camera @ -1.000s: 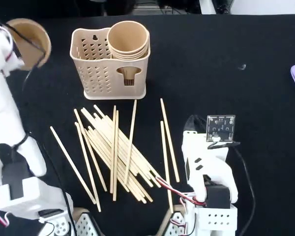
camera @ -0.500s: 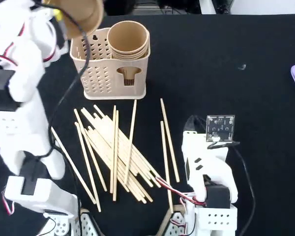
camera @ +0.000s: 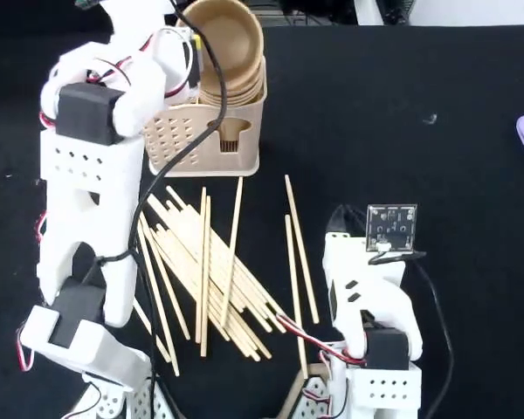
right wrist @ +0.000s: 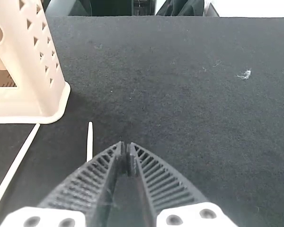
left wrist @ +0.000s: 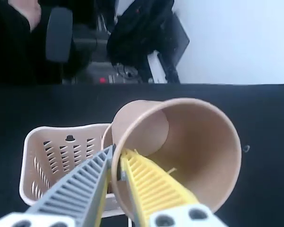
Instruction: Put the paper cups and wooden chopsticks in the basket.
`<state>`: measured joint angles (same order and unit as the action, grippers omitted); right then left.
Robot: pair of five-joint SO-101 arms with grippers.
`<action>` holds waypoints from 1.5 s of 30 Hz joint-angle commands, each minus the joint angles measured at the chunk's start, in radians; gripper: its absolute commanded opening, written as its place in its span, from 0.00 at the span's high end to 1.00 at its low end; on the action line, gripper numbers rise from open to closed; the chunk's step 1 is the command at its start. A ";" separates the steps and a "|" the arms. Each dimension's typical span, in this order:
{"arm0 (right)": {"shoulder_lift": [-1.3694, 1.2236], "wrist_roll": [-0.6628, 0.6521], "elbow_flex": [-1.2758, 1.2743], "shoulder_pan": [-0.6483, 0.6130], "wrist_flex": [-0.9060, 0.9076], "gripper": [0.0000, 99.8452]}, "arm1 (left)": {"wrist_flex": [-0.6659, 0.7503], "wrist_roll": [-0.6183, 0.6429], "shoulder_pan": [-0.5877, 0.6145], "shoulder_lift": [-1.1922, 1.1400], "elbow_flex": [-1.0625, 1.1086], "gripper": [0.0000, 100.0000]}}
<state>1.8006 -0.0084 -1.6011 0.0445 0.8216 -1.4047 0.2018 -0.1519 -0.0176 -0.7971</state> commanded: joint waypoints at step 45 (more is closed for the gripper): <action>-0.010 -0.011 0.007 -0.017 -0.029 0.97 | 0.396 -0.058 0.051 0.006 0.228 0.85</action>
<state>1.8006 -0.0084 -1.6011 0.0445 0.8216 -0.9551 0.1419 -0.1120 -0.0775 -0.5577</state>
